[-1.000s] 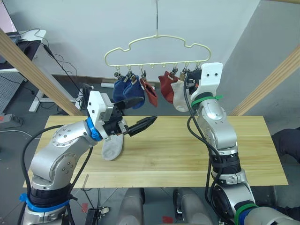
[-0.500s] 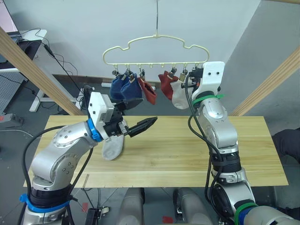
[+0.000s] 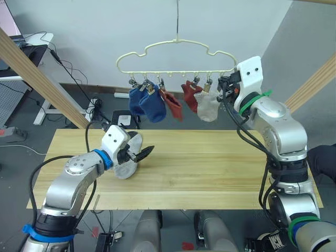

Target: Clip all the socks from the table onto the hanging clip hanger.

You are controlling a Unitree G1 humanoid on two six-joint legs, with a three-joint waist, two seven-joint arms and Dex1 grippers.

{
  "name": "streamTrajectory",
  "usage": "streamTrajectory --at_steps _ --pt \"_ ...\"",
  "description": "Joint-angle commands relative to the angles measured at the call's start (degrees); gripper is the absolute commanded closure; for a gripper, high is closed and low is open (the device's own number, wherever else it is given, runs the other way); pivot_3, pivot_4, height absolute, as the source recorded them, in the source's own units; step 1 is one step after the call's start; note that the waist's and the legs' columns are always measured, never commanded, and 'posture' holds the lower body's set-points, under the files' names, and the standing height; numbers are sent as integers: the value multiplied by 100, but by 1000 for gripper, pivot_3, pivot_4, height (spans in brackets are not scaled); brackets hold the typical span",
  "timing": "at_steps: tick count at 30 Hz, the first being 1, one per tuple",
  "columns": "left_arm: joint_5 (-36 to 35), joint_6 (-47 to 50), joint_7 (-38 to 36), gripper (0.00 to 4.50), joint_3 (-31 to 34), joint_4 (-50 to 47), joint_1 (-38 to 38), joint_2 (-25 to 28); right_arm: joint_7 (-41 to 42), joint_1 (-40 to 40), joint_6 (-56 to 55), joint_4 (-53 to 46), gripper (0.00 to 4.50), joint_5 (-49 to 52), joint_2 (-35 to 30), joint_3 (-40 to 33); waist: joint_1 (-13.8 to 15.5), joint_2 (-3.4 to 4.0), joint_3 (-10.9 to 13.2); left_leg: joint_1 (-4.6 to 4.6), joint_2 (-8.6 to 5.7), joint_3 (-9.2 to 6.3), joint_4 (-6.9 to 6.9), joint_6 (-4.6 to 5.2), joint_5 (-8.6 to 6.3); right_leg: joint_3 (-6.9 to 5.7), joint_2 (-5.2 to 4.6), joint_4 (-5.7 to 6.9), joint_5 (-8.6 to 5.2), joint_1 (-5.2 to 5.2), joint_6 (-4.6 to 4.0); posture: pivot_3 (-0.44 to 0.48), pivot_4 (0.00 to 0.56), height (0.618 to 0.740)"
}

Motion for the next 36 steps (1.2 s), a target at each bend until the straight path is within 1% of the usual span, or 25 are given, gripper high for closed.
streamTrajectory --at_steps 1,7,9,11,16,21,24,29,32,35,36 --pt "488 -103 404 0 -173 464 -253 -196 189 -114 347 -304 4483 350 -58 -219 0 0 0 0 -2 1 0 0 0 0 -1 0 0 0 0 81 282 740" --pt "1016 -105 813 0 -341 1430 -572 -540 159 -161 564 -329 4483 511 -125 -319 -10 -1 0 -2 -3 4 1 0 0 1 -2 -1 0 -1 0 55 279 740" --pt "1082 -57 1150 0 -234 1895 -667 -799 48 -169 640 -372 4483 550 -84 -392 -20 0 0 -2 0 4 1 0 0 1 -2 -1 0 -2 0 47 279 740" --pt "1102 -52 1356 0 -115 2135 -715 -975 -23 -163 706 -422 4483 577 -62 -431 -20 -1 0 -3 -1 2 4 0 0 -2 -2 2 0 -2 0 43 280 740" --pt "1234 -113 1410 0 -126 2510 -736 -1062 -125 -127 819 -526 4483 600 -41 -470 -21 -2 0 -3 -2 2 8 0 0 -2 -3 6 0 -1 0 35 287 740" --pt "1290 -319 1222 0 -181 2806 -691 -1024 -196 -106 860 -553 4483 633 -32 -487 -29 -1 0 -3 -2 2 14 0 1 -1 -3 10 0 0 0 31 294 740" --pt "1286 -389 1099 579 -185 2845 -654 -1016 -238 -100 863 -542 4500 651 -32 -494 -39 -1 0 -3 -2 2 17 1 1 -1 -3 12 0 1 0 31 294 740" --pt "1317 -447 1002 1861 -165 2835 -628 -1001 -256 -105 840 -496 4500 658 -53 -497 -44 -1 0 -2 -2 2 17 1 1 -1 -2 12 0 2 0 31 294 740" --pt "1285 -440 851 2532 -182 2780 -607 -964 -264 -118 804 -442 4500 661 -47 -497 -46 -1 0 -2 -2 1 17 1 1 -1 -2 12 0 2 0 41 300 740" --pt "1277 -449 723 3304 -203 2675 -564 -929 -254 -119 774 -381 4500 665 -49 -497 -45 -1 0 -2 -3 1 17 1 1 -1 -2 11 0 2 0 44 301 740" --pt "1262 -441 672 3626 -200 2634 -554 -919 -239 -121 775 -364 4500 669 -62 -496 -44 -1 0 -2 -3 2 17 1 1 -1 -2 11 0 2 0 44 302 740"
